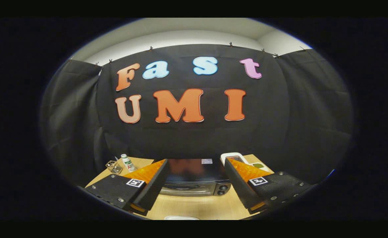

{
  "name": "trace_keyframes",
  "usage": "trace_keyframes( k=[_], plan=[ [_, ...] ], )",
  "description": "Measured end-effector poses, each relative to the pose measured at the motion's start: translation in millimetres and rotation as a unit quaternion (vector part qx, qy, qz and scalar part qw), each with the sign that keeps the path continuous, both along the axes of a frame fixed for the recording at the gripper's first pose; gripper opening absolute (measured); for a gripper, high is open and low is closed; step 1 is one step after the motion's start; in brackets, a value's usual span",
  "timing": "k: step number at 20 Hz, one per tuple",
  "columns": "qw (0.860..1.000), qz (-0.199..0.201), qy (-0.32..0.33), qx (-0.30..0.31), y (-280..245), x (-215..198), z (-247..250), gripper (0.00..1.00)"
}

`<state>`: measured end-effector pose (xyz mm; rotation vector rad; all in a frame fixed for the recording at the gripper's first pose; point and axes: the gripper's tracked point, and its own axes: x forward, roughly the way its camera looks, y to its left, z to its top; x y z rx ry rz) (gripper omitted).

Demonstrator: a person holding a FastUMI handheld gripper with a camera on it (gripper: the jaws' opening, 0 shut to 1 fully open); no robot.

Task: Open the toaster oven, put the food inside, and close the toaster oven door.

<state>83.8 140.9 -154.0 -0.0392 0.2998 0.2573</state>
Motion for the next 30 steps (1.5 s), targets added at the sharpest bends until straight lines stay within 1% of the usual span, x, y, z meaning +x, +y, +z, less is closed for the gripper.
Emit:
trace_keyframes(
  k=[4,8,17,19,20,21,24,29,30],
  plan=[
    [0.999,0.022,0.043,-0.015,30,16,-52,0.99],
    [0.996,0.031,0.079,-0.036,47,27,-99,0.99],
    [0.987,0.026,0.143,-0.064,70,52,-181,0.99],
    [0.986,0.023,0.154,-0.067,73,50,-192,0.99],
    [0.987,0.020,0.141,-0.071,75,55,-191,0.99],
    [0.987,0.021,0.141,-0.076,75,56,-192,1.00],
    [0.987,0.014,0.146,-0.067,74,47,-195,0.99],
    [0.989,0.005,0.129,-0.070,72,36,-193,0.99],
    [0.988,-0.002,0.139,-0.060,69,32,-195,1.00]
  ],
)
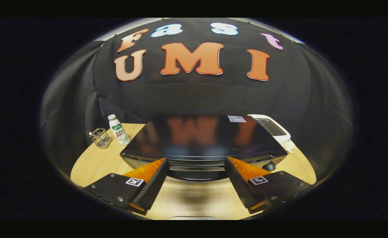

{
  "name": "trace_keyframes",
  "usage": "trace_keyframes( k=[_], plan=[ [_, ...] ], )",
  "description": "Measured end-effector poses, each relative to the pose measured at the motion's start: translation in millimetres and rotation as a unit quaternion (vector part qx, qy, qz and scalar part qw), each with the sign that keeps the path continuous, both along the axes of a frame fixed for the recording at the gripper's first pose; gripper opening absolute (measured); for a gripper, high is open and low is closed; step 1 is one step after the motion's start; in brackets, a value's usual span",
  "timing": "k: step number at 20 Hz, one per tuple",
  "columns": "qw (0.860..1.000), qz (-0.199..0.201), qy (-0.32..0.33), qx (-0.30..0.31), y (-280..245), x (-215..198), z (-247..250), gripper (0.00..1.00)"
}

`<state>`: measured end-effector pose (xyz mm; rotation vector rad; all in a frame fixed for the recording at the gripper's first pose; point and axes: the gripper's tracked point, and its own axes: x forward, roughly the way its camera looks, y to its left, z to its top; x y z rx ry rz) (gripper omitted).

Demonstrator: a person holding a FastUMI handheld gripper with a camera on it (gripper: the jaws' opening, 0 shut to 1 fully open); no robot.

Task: Open the toaster oven, put the food inside, and close the toaster oven door.

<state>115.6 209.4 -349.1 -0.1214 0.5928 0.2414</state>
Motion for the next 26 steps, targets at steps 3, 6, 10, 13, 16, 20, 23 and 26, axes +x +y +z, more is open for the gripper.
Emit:
trace_keyframes(
  k=[3,6,10,13,16,20,23,26],
  plan=[
    [1.000,0.001,-0.012,0.010,-7,-17,1,0.99],
    [1.000,-0.002,-0.009,0.006,-12,-40,-7,0.99],
    [1.000,-0.006,-0.004,0.004,-23,-71,-22,0.99],
    [1.000,-0.008,0.011,0.001,-30,-92,-38,0.98],
    [1.000,-0.011,0.023,-0.002,-36,-109,-53,0.98],
    [0.999,-0.017,0.048,-0.007,-43,-128,-78,0.98],
    [0.996,-0.028,0.084,-0.008,-51,-143,-105,0.99],
    [0.992,-0.040,0.123,0.003,-56,-154,-132,0.98]
  ],
)
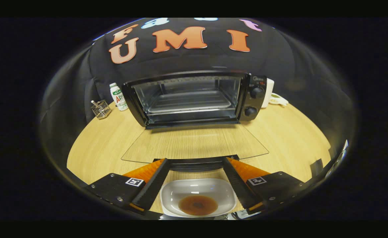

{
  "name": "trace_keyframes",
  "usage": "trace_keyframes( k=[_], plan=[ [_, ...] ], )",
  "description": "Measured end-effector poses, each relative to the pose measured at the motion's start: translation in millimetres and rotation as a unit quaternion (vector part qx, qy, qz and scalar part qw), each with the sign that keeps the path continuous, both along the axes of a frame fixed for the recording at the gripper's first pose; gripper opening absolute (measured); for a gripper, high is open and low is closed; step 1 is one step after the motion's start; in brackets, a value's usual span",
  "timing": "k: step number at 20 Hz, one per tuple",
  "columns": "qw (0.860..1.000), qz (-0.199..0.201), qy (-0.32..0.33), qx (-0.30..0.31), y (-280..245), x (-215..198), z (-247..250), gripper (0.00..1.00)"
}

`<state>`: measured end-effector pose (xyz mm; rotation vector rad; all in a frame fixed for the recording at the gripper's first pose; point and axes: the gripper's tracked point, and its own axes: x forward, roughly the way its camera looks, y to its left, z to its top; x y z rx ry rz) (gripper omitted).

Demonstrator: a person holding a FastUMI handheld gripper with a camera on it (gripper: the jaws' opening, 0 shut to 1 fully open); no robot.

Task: Open the toaster oven, put the food inside, and close the toaster oven door.

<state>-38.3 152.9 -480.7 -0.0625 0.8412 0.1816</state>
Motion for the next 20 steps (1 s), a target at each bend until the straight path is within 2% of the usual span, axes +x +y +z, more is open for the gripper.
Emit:
trace_keyframes(
  k=[6,10,17,20],
  plan=[
    [1.000,0.007,0.013,-0.013,-1,-7,-15,0.98],
    [1.000,0.000,0.017,0.012,1,-11,-2,0.98],
    [1.000,0.010,-0.011,-0.001,-11,-27,37,0.98],
    [1.000,0.019,-0.009,-0.014,-20,-46,40,0.98]
  ],
)
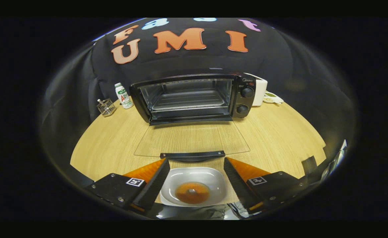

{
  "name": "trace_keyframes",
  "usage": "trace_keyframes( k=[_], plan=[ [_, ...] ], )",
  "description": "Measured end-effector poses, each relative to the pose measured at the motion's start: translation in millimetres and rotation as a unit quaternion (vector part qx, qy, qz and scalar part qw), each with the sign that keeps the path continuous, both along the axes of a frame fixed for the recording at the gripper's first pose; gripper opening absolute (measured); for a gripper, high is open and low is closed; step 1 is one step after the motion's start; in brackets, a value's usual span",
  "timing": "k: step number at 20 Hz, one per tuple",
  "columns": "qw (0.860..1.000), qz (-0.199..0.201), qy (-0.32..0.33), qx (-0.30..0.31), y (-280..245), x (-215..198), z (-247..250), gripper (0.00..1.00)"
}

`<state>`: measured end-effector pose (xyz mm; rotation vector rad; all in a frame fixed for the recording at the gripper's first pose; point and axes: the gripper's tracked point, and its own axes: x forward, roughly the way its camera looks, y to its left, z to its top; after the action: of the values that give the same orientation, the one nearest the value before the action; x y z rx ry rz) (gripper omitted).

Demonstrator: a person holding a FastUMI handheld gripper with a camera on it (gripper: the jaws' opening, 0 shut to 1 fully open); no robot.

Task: Open the toaster oven, put the food inside, and close the toaster oven door.

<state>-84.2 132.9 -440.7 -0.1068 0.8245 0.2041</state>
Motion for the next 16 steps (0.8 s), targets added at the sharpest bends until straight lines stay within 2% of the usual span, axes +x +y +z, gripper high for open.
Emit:
trace_keyframes(
  k=[7,16],
  plan=[
    [0.998,0.016,0.050,-0.020,-6,-58,-22,0.98],
    [0.993,0.011,0.111,-0.027,-7,-88,-61,0.98]
  ],
)
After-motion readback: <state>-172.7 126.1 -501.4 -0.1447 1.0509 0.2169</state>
